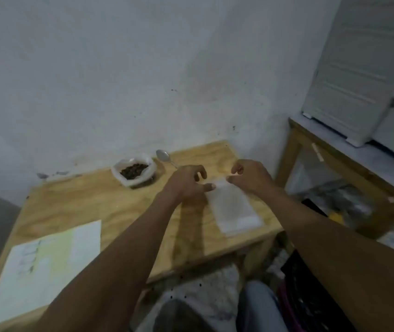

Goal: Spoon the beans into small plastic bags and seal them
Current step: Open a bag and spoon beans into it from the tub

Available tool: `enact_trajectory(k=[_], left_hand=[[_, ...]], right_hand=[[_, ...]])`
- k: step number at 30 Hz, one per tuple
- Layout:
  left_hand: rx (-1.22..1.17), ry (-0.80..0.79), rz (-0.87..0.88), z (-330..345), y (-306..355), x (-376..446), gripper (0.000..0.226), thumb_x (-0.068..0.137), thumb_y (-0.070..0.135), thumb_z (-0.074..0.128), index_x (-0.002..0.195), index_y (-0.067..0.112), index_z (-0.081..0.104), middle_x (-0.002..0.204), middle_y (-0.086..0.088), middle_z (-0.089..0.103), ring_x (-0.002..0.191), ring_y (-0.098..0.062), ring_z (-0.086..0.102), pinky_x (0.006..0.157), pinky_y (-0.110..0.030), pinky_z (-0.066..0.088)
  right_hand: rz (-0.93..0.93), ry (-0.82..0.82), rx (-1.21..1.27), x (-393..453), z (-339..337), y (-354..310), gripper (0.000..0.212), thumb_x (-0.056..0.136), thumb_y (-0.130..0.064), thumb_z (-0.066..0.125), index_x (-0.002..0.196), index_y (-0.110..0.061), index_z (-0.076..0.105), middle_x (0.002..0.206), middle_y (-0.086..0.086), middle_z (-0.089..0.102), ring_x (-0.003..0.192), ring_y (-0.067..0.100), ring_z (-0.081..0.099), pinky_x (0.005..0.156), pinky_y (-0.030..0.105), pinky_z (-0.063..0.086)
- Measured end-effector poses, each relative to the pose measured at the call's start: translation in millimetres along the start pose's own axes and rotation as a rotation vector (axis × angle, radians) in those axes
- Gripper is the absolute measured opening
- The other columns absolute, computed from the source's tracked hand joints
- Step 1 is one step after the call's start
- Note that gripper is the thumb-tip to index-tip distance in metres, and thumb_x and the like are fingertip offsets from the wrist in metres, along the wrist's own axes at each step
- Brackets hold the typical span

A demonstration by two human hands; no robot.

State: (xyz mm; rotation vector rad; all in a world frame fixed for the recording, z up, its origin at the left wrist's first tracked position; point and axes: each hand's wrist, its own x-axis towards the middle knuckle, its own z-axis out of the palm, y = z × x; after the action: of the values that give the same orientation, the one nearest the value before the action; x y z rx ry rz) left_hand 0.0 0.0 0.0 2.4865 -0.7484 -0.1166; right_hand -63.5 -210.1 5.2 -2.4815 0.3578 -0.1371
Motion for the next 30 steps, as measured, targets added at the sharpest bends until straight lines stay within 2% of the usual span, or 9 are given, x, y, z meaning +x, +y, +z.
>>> enact_trajectory(k=[3,6,11,16,19,22,25,28,30], left_hand=[[0.073,0.009,-0.028,10.4,7.1,-12.5,0.051,0.078,0.057,0.078,0.109,0.017,0.067,0.097,-0.003,0.064,0.085,-0.02,0.06,0.067,-0.033,0.045],[0.078,0.036,-0.084,20.6,13.9,-27.0,0.047,0.081,0.05,0.079,0.109,0.014,0.069,0.093,-0.005,0.066,0.082,-0.019,0.062,0.069,-0.035,0.052],[0.072,0.047,-0.113,24.8,21.2,-31.6,0.037,0.087,0.037,0.076,0.111,0.01,0.073,0.105,-0.007,0.07,0.089,-0.019,0.064,0.072,-0.029,0.05],[-0.038,0.077,-0.178,25.8,22.2,-29.3,0.033,0.086,0.031,0.078,0.11,0.009,0.073,0.106,-0.008,0.069,0.088,-0.02,0.065,0.071,-0.029,0.051],[-0.159,0.117,-0.253,28.5,18.8,-29.5,0.031,0.085,0.031,0.081,0.107,0.011,0.073,0.106,-0.008,0.071,0.085,-0.018,0.064,0.071,-0.027,0.051],[-0.267,0.157,-0.273,27.0,15.9,-29.4,0.031,0.084,0.029,0.081,0.109,0.012,0.073,0.103,-0.007,0.069,0.085,-0.017,0.061,0.072,-0.027,0.049],[-0.386,0.227,-0.299,19.9,18.3,-27.8,0.03,0.086,0.03,0.08,0.11,0.014,0.074,0.097,-0.003,0.064,0.086,-0.016,0.059,0.071,-0.024,0.044],[-0.669,0.28,-0.358,4.9,21.1,-24.5,0.015,0.084,0.023,0.081,0.095,0.014,0.075,0.096,-0.004,0.068,0.088,-0.019,0.062,0.072,-0.027,0.045],[-0.83,0.306,-0.404,-8.6,22.4,-24.5,0.006,0.086,0.01,0.076,0.084,0.014,0.071,0.091,-0.006,0.066,0.081,-0.02,0.058,0.071,-0.032,0.046]], right_hand=[[0.068,-0.048,-0.08,-13.1,6.4,1.4,0.043,0.082,-0.051,0.079,0.111,-0.023,0.065,0.106,-0.001,0.057,0.101,0.024,0.064,0.085,0.039,0.057],[0.087,-0.115,-0.115,-25.2,10.0,2.3,0.049,0.084,-0.044,0.081,0.122,-0.019,0.063,0.124,0.005,0.062,0.113,0.027,0.062,0.094,0.041,0.055],[0.039,-0.021,-0.258,-32.5,15.2,-6.5,0.042,0.094,-0.032,0.071,0.134,-0.021,0.062,0.134,0.006,0.062,0.119,0.026,0.061,0.09,0.035,0.051],[0.046,0.1,-0.241,-35.2,18.8,-14.8,0.032,0.092,-0.024,0.07,0.124,-0.02,0.069,0.129,0.005,0.066,0.12,0.027,0.06,0.088,0.034,0.052],[0.054,0.169,-0.109,-30.6,17.3,-17.9,0.016,0.088,-0.015,0.071,0.103,-0.02,0.075,0.114,0.005,0.071,0.105,0.024,0.065,0.077,0.03,0.052],[0.117,0.169,0.171,-24.4,9.5,-25.6,0.019,0.087,-0.001,0.067,0.087,-0.017,0.077,0.104,0.005,0.074,0.092,0.022,0.069,0.072,0.028,0.055],[0.178,0.113,0.484,-21.4,1.0,-34.4,0.025,0.084,0.008,0.067,0.08,-0.015,0.076,0.101,0.005,0.074,0.086,0.012,0.067,0.063,0.02,0.052],[0.159,0.087,0.655,-20.9,-8.3,-45.6,0.026,0.08,0.011,0.069,0.08,-0.014,0.075,0.097,0.006,0.073,0.094,0.019,0.069,0.073,0.024,0.056],[0.138,0.087,0.709,-22.8,-14.7,-54.8,0.024,0.08,0.013,0.068,0.079,-0.011,0.07,0.085,0.005,0.069,0.079,0.017,0.066,0.063,0.02,0.053]])
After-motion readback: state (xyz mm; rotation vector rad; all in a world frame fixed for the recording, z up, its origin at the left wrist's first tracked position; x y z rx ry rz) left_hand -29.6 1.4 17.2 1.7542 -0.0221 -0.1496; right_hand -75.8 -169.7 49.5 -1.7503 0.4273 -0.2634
